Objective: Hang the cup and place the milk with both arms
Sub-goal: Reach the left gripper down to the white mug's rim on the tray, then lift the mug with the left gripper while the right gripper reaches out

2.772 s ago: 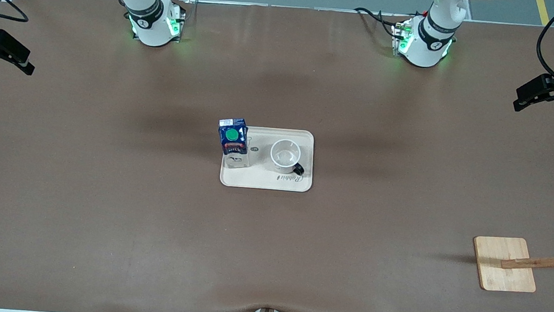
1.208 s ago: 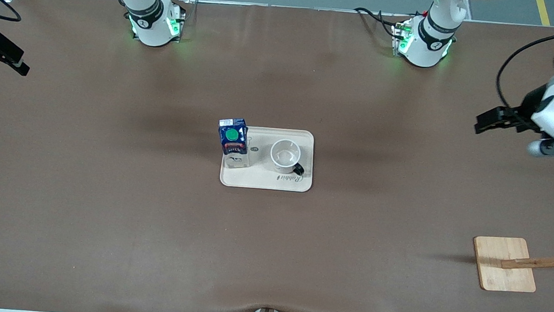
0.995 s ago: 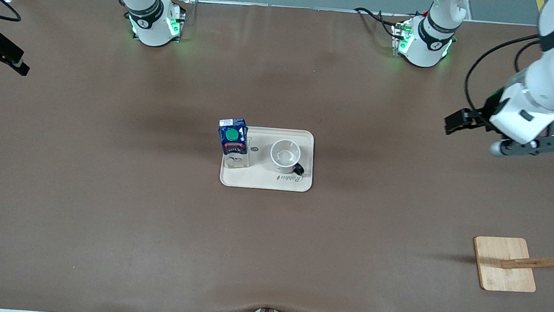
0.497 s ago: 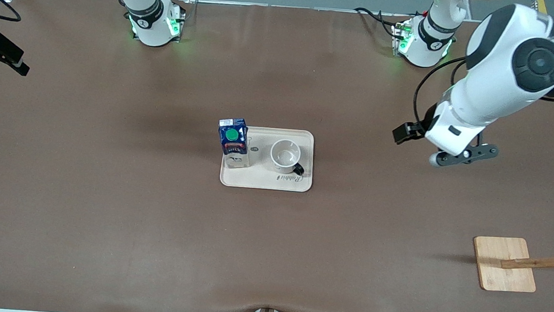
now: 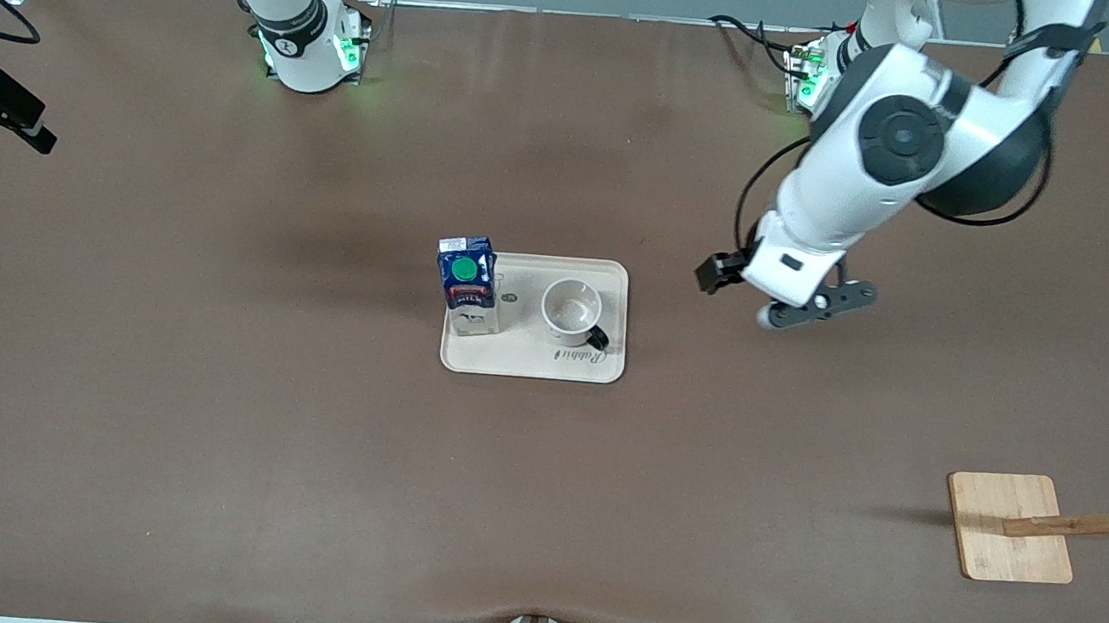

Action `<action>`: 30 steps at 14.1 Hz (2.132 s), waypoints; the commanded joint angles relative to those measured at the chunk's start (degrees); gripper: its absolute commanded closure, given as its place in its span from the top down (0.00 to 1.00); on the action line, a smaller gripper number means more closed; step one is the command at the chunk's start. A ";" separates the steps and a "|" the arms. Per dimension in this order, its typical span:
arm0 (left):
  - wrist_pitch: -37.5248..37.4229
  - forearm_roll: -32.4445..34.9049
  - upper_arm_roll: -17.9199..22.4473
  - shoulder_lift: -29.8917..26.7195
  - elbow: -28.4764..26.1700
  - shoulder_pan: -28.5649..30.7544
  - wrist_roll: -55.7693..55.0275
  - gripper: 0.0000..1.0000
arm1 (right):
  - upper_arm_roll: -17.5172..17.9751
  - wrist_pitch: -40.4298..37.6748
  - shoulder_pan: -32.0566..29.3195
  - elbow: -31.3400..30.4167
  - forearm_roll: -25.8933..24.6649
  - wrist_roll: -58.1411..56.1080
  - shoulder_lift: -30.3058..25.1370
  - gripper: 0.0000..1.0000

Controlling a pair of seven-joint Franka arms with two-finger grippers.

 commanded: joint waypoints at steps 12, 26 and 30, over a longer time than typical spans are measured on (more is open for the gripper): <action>19.72 7.31 0.32 17.21 1.04 -13.36 -34.21 0.59 | 0.90 0.25 -1.07 2.30 0.92 -0.51 3.14 1.00; 22.28 12.33 0.41 23.20 3.15 -15.30 -35.81 0.00 | 0.99 1.30 -0.89 4.59 0.39 -0.60 15.98 1.00; 20.53 18.30 0.50 20.93 3.85 -14.94 -34.67 0.00 | 1.08 3.58 -0.89 4.42 1.09 -0.60 18.70 1.00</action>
